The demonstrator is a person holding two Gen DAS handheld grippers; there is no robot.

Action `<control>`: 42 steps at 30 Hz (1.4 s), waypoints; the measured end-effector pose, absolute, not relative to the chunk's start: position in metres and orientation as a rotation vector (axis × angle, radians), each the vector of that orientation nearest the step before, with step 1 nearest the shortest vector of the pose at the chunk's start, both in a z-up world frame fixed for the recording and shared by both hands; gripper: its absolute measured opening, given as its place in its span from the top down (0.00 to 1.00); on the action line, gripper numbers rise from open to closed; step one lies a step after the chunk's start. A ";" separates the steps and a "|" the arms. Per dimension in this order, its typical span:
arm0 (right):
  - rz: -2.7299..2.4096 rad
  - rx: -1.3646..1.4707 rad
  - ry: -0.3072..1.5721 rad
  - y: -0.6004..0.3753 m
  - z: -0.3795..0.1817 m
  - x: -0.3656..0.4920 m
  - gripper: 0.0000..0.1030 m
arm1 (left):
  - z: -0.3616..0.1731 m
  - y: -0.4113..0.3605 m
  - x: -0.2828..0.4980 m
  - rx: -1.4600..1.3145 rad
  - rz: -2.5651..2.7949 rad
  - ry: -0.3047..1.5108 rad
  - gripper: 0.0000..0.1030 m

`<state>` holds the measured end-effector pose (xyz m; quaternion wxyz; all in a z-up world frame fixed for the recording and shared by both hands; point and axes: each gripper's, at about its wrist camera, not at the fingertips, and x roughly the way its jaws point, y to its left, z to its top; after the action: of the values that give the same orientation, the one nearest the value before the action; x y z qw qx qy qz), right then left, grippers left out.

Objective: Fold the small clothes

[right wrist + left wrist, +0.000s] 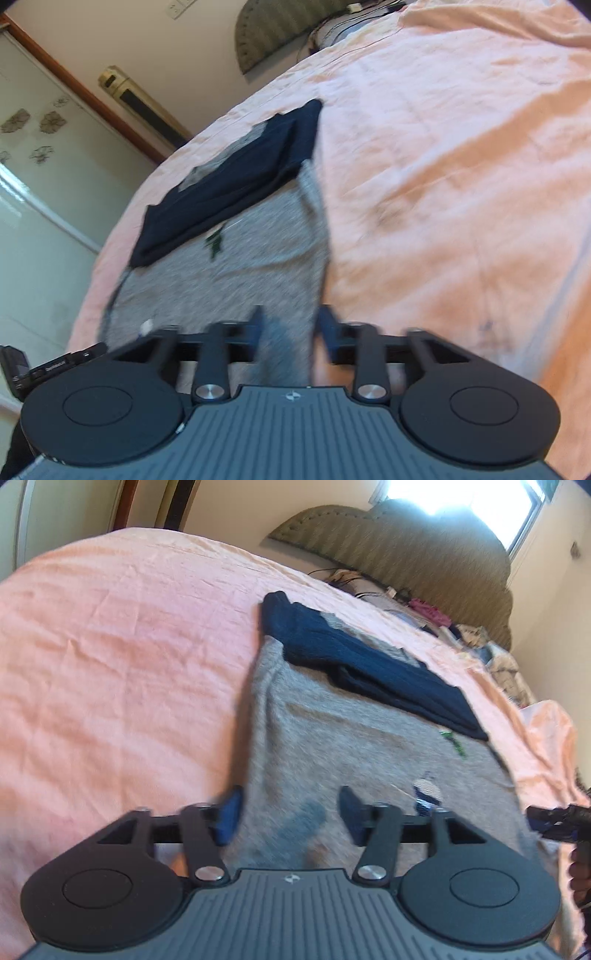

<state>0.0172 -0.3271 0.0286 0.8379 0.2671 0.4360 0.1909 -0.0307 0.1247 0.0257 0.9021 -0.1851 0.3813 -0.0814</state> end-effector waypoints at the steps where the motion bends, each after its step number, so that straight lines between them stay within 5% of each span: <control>1: 0.413 0.552 0.918 -0.322 0.029 0.015 0.48 | 0.025 0.120 -0.033 -0.361 -0.161 0.779 0.38; 2: 0.412 0.537 0.916 -0.318 0.029 0.014 0.49 | 0.025 0.113 -0.034 -0.315 -0.150 0.767 0.39; 3: 0.401 0.529 0.926 -0.316 0.029 0.016 0.68 | 0.025 0.106 -0.033 -0.273 -0.132 0.759 0.44; 4: 0.381 0.503 0.943 -0.313 0.027 0.019 0.91 | 0.025 0.100 -0.032 -0.229 -0.108 0.755 0.78; 5: 0.372 0.466 0.927 -0.313 0.028 0.018 0.92 | 0.025 0.097 -0.029 -0.194 -0.080 0.767 0.94; 12: 0.317 0.538 0.910 -0.351 0.022 0.002 0.93 | 0.025 0.134 -0.045 -0.297 -0.079 0.783 0.95; 14: 0.323 0.563 0.920 -0.348 0.026 -0.007 0.82 | 0.027 0.142 -0.055 -0.361 -0.101 0.807 0.89; 15: 0.337 0.578 0.926 -0.347 0.027 -0.011 0.74 | 0.027 0.145 -0.061 -0.398 -0.120 0.814 0.78; 16: 0.369 0.598 0.925 -0.346 0.028 -0.018 0.55 | 0.026 0.148 -0.068 -0.440 -0.141 0.814 0.61; 18: 0.421 0.621 0.930 -0.339 0.028 -0.030 0.43 | 0.024 0.148 -0.083 -0.511 -0.179 0.796 0.43; 19: 0.441 0.627 0.944 -0.335 0.026 -0.033 0.43 | 0.023 0.145 -0.088 -0.518 -0.180 0.787 0.42; 21: 0.455 0.615 0.937 -0.329 0.026 -0.037 0.48 | 0.022 0.137 -0.090 -0.485 -0.167 0.765 0.44; 22: 0.442 0.611 0.947 -0.328 0.024 -0.035 0.70 | 0.022 0.133 -0.090 -0.468 -0.162 0.758 0.49; 23: 0.423 0.608 0.976 -0.329 0.021 -0.031 0.88 | 0.022 0.129 -0.087 -0.443 -0.152 0.760 0.63; 24: 0.425 0.606 0.971 -0.330 0.019 -0.031 0.91 | 0.020 0.126 -0.083 -0.401 -0.124 0.777 0.93; 32: 0.380 0.610 0.936 -0.349 0.017 -0.044 0.94 | 0.019 0.152 -0.092 -0.420 -0.118 0.784 0.96; 33: 0.377 0.620 0.939 -0.347 0.017 -0.046 0.93 | 0.020 0.153 -0.095 -0.441 -0.125 0.790 0.95; 35: 0.404 0.638 0.956 -0.344 0.022 -0.055 0.70 | 0.020 0.156 -0.104 -0.500 -0.175 0.827 0.88; 37: 0.466 0.644 0.966 -0.339 0.029 -0.069 0.41 | 0.018 0.158 -0.119 -0.582 -0.227 0.830 0.63; 38: 0.493 0.642 0.976 -0.336 0.032 -0.076 0.35 | 0.016 0.157 -0.128 -0.619 -0.247 0.821 0.57; 42: 0.548 0.636 1.019 -0.318 0.029 -0.098 0.36 | 0.014 0.146 -0.137 -0.654 -0.257 0.811 0.57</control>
<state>-0.0977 -0.3184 0.0292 0.7900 0.2952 0.4733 0.2545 -0.1368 0.1462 0.0136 0.8595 -0.3116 0.3864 -0.1224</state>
